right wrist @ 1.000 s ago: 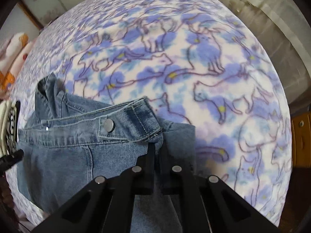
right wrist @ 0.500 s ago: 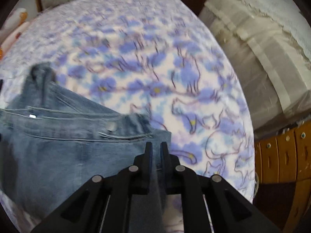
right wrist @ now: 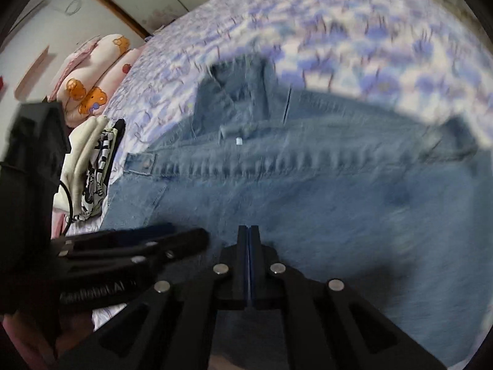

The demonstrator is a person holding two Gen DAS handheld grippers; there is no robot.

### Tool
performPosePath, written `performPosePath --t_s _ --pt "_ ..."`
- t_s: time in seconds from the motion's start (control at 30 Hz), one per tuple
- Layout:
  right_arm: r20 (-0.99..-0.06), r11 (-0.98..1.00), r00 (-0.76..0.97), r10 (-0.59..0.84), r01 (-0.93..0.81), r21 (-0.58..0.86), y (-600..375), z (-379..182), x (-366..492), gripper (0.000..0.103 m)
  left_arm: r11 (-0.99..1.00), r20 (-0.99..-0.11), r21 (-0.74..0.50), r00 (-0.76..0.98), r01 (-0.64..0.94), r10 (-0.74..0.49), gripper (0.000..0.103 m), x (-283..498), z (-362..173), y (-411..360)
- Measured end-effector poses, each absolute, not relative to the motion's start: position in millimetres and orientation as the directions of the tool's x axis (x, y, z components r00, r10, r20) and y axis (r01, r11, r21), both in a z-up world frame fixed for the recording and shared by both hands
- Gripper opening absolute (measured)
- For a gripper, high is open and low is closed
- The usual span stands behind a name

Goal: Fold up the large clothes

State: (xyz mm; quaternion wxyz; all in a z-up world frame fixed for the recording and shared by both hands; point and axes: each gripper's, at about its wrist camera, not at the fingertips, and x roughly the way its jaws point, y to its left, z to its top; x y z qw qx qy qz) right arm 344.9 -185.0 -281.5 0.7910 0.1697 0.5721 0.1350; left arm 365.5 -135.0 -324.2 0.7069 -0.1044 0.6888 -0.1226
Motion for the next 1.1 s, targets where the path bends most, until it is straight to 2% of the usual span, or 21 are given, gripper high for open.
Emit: performPosePath --t_s 0.2,0.27,0.33,0.4,0.47,0.53,0.57,0.67,0.73,0.8,0.83,0.97,1.03,1.1 --pt "-0.845 0.880 0.298 0.444 0.032 0.474 -187 -322 360 0.000 0.961 -0.959 -0.275 0.065 0.007 -0.275 0.015 374 -344 -145" --pt "-0.838 0.878 0.306 0.452 0.013 0.479 -189 -326 367 0.000 0.973 -0.969 -0.231 0.092 -0.011 -0.229 0.012 380 -350 -150" --pt "-0.841 0.887 0.309 0.443 -0.019 0.461 -188 -332 378 0.000 0.988 -0.982 -0.154 0.112 -0.008 -0.152 0.004 383 -353 -156" --pt "-0.848 0.903 0.324 0.419 -0.046 0.428 -192 -331 387 0.000 0.992 -0.982 -0.125 0.146 -0.022 -0.121 0.003 381 -351 -158" --pt "-0.848 0.914 0.356 0.393 -0.046 0.404 -203 -328 393 0.000 0.997 -0.980 -0.056 0.195 -0.061 -0.043 0.003 378 -347 -155" --pt "-0.838 0.900 0.350 0.419 -0.035 0.435 -217 -329 397 0.000 0.988 -0.959 0.106 0.250 -0.109 0.130 0.003 377 -345 -146" --pt "-0.845 0.909 0.357 0.398 -0.029 0.416 -223 -327 396 0.000 0.983 -0.951 0.140 0.261 -0.117 0.167 0.003 378 -346 -141" --pt "-0.863 0.937 0.379 0.336 -0.040 0.347 -242 -321 388 0.000 0.982 -0.949 0.130 0.269 -0.138 0.164 0.003 382 -342 -123" --pt "-0.875 0.955 0.399 0.273 -0.002 0.297 -267 -317 379 0.000 0.972 -0.933 0.191 0.281 -0.140 0.224 0.003 383 -338 -109" --pt "-0.872 0.950 0.406 0.273 0.030 0.311 -293 -316 371 0.000 0.957 -0.922 0.227 0.276 -0.180 0.271 0.005 383 -337 -91" --pt "-0.884 0.966 0.417 0.210 0.053 0.254 -304 -313 367 0.000 0.950 -0.921 0.238 0.263 -0.204 0.287 0.005 384 -337 -79" --pt "-0.898 0.979 0.431 0.085 0.130 0.155 -351 -306 353 0.000 0.939 -0.927 0.178 0.270 -0.293 0.260 0.005 384 -340 -31" --pt "-0.887 0.964 0.437 0.148 0.135 0.228 -368 -307 348 0.000 0.932 -0.915 0.217 0.274 -0.289 0.297 0.006 381 -338 -8" --pt "-0.891 0.980 0.438 0.115 0.095 0.173 -362 -305 347 0.000 0.915 -0.888 0.297 0.274 -0.274 0.370 0.006 383 -339 5"
